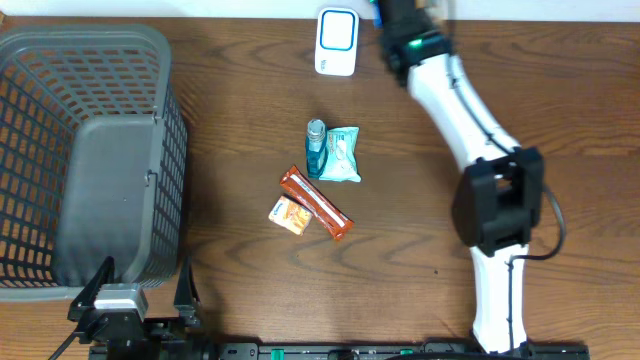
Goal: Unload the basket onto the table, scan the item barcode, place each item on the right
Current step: 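Move the snack bag to the table's right side and release it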
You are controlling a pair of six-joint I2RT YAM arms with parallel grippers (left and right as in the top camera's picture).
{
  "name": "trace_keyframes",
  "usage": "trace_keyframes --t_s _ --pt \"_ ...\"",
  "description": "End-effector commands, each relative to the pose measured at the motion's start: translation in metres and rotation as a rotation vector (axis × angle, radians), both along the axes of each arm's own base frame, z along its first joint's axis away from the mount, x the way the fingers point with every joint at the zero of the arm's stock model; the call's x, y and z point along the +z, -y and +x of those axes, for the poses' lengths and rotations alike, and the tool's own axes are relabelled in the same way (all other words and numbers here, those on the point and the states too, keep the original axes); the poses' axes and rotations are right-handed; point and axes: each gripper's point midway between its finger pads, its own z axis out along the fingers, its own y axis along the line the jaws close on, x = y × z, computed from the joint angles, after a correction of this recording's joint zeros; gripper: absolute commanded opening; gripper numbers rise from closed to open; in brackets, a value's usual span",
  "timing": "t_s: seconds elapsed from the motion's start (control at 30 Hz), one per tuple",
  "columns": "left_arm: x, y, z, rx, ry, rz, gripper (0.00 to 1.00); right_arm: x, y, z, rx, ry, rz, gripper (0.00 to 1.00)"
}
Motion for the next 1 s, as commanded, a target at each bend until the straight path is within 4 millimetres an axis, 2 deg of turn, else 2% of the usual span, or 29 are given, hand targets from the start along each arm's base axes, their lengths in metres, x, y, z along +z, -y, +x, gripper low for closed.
trace_keyframes --t_s 0.0,0.07,0.2,0.33,0.4,0.6,0.7,0.87,0.93,0.97 --pt "0.003 0.000 -0.002 0.002 0.012 -0.006 0.98 0.029 0.118 -0.015 -0.322 0.041 -0.152 0.01" --pt "0.003 0.000 -0.002 0.001 0.012 -0.006 0.98 0.021 0.172 -0.026 -0.433 0.011 -0.157 0.01" --pt "0.003 0.000 -0.002 0.002 0.012 -0.006 0.98 0.006 0.261 -0.051 -0.584 -0.031 -0.127 0.01" --pt "0.003 0.000 -0.002 0.002 0.012 -0.006 0.98 -0.018 0.325 -0.081 -0.658 -0.110 -0.057 0.01" --pt "0.003 0.000 -0.002 0.001 0.012 -0.006 0.98 -0.034 0.367 -0.108 -0.726 -0.148 -0.021 0.01" --pt "0.003 0.000 -0.002 0.002 0.012 -0.006 0.98 -0.079 0.426 -0.160 -0.819 -0.209 0.088 0.01" --pt "0.003 0.000 -0.002 0.002 0.012 -0.006 0.98 -0.097 0.441 -0.177 -0.851 -0.211 0.135 0.01" --pt "0.003 0.000 -0.002 0.001 0.012 -0.006 0.98 -0.101 0.461 -0.195 -0.969 -0.142 0.197 0.02" --pt "0.003 0.000 -0.002 0.001 0.012 -0.006 0.98 -0.099 0.469 -0.204 -1.017 -0.123 0.197 0.07" --pt "0.003 0.000 -0.002 0.001 0.012 -0.006 0.98 -0.099 0.472 -0.208 -1.042 -0.115 0.195 0.13"
